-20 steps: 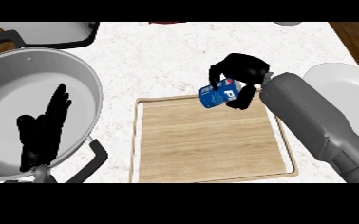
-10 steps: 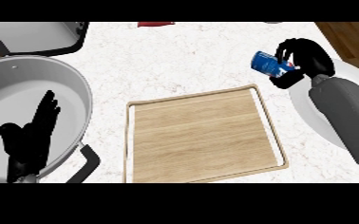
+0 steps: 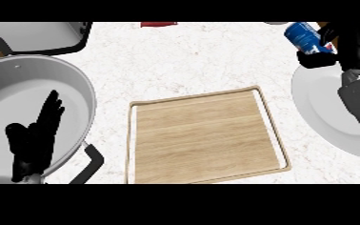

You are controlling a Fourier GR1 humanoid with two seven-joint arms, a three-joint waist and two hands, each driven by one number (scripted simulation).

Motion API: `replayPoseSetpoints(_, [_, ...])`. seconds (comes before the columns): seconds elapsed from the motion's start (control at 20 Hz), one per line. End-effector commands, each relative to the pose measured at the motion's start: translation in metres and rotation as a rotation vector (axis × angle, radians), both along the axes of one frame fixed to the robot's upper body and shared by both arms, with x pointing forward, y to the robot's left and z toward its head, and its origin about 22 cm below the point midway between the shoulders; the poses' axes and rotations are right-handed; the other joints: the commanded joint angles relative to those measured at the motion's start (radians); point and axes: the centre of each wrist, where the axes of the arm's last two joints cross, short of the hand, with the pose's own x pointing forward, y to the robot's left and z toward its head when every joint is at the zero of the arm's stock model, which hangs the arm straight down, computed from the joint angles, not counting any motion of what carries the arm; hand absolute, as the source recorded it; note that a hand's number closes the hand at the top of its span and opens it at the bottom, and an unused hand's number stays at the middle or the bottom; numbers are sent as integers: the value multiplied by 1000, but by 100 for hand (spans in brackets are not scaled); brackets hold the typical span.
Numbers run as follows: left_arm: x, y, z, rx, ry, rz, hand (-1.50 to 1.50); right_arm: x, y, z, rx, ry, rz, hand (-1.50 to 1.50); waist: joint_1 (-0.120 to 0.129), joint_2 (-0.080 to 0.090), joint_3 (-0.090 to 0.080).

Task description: Pick the can from the tray and place it in the plate

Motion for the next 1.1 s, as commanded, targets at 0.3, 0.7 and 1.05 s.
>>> replayPoseSetpoints(0.3, [15, -26, -11, -78, 94, -89, 0, -52, -55, 11, 41, -18, -259, 150, 43, 28, -16])
replayPoseSetpoints(0.7, [27, -51, -30, -59, 81, -103, 0, -70, -106, -18, 31, 102, -337, 150, 78, 41, -16])
replayPoseSetpoints(1.05, [25, -25, -26, -70, 84, -111, 0, -86, -134, -39, 137, 307, -255, 150, 87, 40, -16])
